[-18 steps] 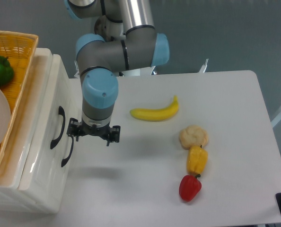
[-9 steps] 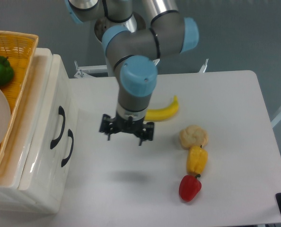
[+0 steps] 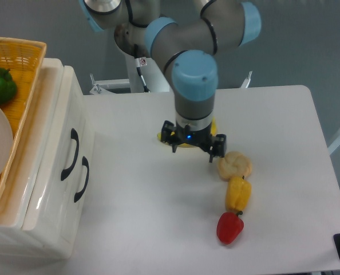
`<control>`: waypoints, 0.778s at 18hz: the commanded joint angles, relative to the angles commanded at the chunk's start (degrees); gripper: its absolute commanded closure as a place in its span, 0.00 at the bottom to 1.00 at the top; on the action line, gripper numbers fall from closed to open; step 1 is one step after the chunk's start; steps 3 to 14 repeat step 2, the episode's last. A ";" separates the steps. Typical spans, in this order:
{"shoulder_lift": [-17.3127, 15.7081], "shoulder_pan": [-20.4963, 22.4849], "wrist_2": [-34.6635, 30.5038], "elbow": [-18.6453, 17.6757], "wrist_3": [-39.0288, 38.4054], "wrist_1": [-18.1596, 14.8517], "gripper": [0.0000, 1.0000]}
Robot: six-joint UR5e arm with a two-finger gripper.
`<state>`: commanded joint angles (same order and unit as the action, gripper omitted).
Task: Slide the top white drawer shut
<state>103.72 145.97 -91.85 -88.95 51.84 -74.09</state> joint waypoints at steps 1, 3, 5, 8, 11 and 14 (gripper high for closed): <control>-0.71 0.80 0.00 -0.09 1.67 -0.18 0.00; -0.89 0.98 0.17 -0.09 2.65 -0.27 0.00; -0.89 0.98 0.17 -0.09 2.65 -0.27 0.00; -0.89 0.98 0.17 -0.09 2.65 -0.27 0.00; -0.89 0.98 0.17 -0.09 2.65 -0.27 0.00; -0.89 0.98 0.17 -0.09 2.65 -0.27 0.00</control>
